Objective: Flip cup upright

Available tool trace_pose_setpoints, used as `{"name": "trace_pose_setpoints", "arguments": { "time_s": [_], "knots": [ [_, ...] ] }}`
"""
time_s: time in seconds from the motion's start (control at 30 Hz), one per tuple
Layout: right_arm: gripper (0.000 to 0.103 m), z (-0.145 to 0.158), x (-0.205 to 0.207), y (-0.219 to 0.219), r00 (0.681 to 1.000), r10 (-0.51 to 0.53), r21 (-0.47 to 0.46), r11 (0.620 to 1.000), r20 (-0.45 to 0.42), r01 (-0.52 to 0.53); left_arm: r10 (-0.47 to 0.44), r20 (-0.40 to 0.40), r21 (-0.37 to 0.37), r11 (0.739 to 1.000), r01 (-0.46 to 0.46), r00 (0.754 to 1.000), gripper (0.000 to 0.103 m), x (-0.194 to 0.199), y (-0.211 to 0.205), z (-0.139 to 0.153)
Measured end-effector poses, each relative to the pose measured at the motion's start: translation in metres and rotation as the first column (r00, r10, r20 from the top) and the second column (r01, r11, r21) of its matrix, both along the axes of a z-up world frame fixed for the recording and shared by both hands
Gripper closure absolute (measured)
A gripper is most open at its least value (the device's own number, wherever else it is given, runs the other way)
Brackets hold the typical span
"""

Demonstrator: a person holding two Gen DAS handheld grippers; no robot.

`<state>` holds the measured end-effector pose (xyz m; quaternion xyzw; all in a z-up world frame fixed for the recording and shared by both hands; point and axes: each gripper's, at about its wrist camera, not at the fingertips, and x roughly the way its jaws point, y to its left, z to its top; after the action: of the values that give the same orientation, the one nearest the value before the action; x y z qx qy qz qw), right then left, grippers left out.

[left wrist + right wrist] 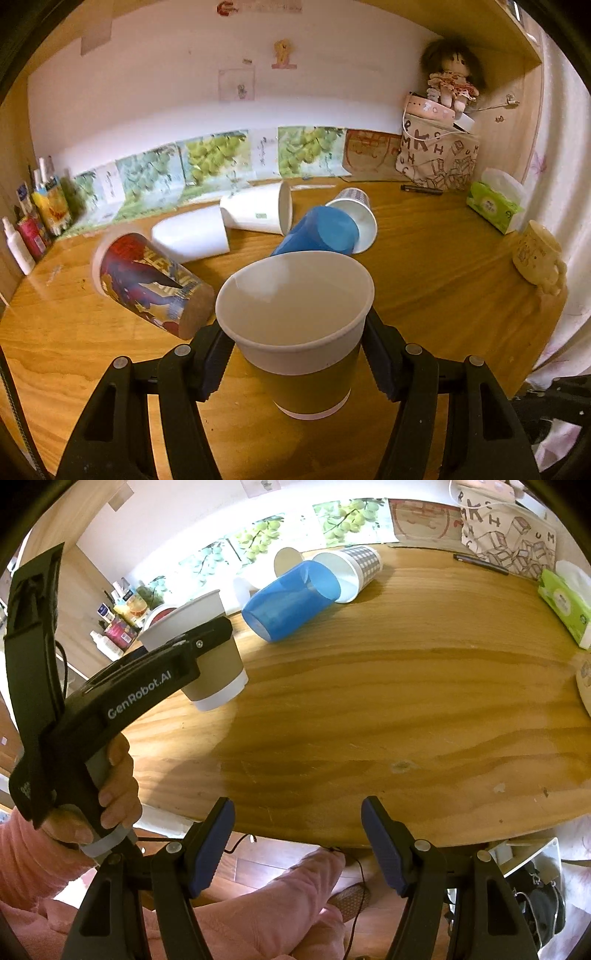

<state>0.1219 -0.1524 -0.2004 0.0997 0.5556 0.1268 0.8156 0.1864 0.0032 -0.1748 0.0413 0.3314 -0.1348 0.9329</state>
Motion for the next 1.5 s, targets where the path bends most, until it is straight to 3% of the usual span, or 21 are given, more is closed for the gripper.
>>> {"name": "trace_pose_setpoints", "arguments": {
  "time_s": [0.23,0.8,1.33,1.5],
  "knots": [
    [0.031,0.0,-0.002,-0.006,1.0,-0.019,0.0,1.0,-0.002,0.019,0.021,0.041,0.041,0.999,-0.023,0.999,0.034,-0.008,-0.002,-0.008],
    [0.031,-0.009,-0.017,-0.015,0.999,-0.048,-0.018,0.999,-0.022,0.048,0.038,0.036,0.068,0.997,-0.04,0.999,0.031,-0.022,0.002,-0.027],
    [0.031,-0.005,-0.03,-0.018,0.999,-0.048,-0.027,0.999,-0.008,0.047,-0.015,-0.052,0.126,0.992,0.022,0.999,0.031,-0.033,-0.006,-0.04],
    [0.027,-0.001,-0.034,-0.019,0.998,-0.055,-0.029,0.998,0.006,0.056,-0.019,-0.099,0.159,0.987,0.034,0.995,0.029,-0.04,-0.008,-0.045]
  ]
}}
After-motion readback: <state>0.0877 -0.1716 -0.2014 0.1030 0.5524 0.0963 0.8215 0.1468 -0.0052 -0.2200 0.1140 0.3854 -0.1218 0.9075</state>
